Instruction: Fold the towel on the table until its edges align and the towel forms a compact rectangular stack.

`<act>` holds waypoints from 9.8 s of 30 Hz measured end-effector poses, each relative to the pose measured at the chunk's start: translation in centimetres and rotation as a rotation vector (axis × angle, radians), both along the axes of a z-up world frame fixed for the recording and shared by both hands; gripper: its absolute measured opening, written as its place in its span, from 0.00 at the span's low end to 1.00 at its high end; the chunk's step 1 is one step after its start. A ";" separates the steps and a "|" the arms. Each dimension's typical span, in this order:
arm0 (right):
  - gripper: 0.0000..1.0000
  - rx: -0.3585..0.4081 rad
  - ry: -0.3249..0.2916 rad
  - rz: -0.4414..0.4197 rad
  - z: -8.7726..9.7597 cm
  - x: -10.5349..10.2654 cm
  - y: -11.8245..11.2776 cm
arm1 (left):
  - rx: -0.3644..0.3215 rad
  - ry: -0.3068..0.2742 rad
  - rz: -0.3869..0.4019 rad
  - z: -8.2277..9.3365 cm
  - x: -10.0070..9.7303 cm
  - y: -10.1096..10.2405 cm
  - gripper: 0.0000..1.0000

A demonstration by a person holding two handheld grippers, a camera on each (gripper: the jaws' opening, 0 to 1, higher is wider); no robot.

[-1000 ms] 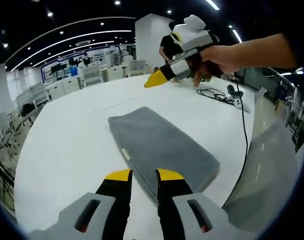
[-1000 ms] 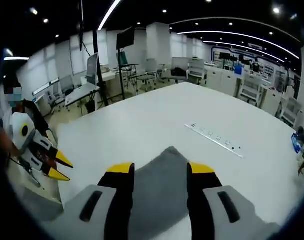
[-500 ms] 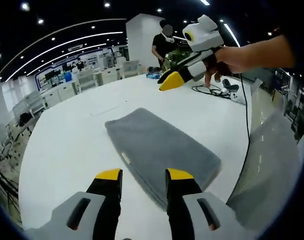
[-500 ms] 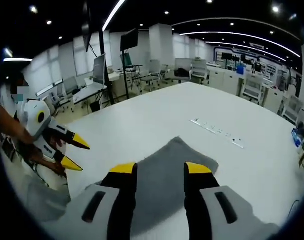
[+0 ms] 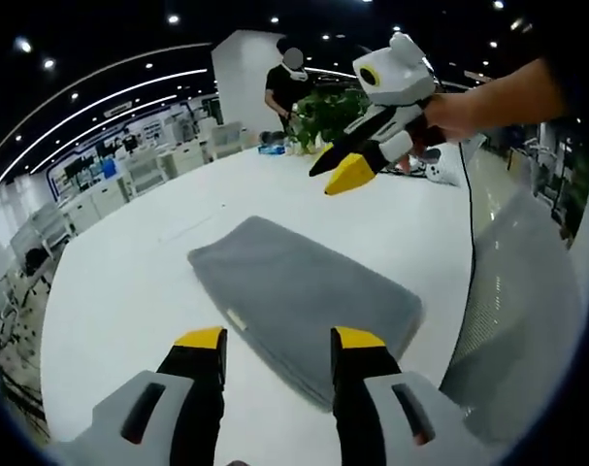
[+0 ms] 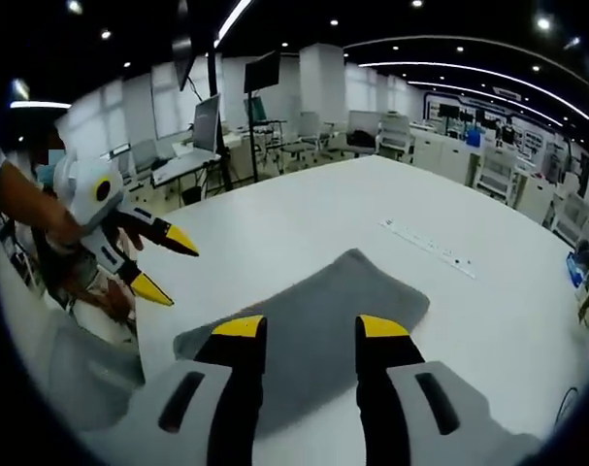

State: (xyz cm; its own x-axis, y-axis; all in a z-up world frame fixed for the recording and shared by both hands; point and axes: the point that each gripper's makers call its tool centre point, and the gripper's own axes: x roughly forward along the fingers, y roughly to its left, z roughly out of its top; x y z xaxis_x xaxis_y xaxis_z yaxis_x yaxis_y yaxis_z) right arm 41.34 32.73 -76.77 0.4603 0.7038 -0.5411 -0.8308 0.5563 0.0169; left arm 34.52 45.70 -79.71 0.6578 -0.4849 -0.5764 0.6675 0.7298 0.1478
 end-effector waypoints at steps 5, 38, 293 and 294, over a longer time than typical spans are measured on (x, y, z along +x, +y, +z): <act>0.37 -0.010 0.001 0.026 -1.1 -1.2 -0.7 | -0.013 0.016 -0.063 0.0 -0.1 -0.6 0.45; 0.37 -0.130 0.111 0.195 -9.2 -11.2 -1.0 | 0.074 0.125 -0.313 -5.3 -4.6 -3.3 0.36; 0.17 -0.395 -0.038 0.007 -10.3 3.3 -12.3 | 0.140 0.212 -0.046 -7.0 8.5 -12.2 0.17; 0.17 -0.393 -0.045 -0.002 -10.1 3.4 -12.4 | 0.139 0.205 -0.040 -6.9 8.7 -12.1 0.18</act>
State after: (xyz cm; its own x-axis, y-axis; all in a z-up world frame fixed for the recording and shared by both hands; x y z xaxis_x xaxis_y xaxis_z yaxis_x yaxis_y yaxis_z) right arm 44.74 20.30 -86.83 0.4907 0.4461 -0.7485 -0.8247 0.5150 -0.2338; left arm 43.18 33.60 -86.60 0.5020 -0.4148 -0.7589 0.7217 0.6844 0.1033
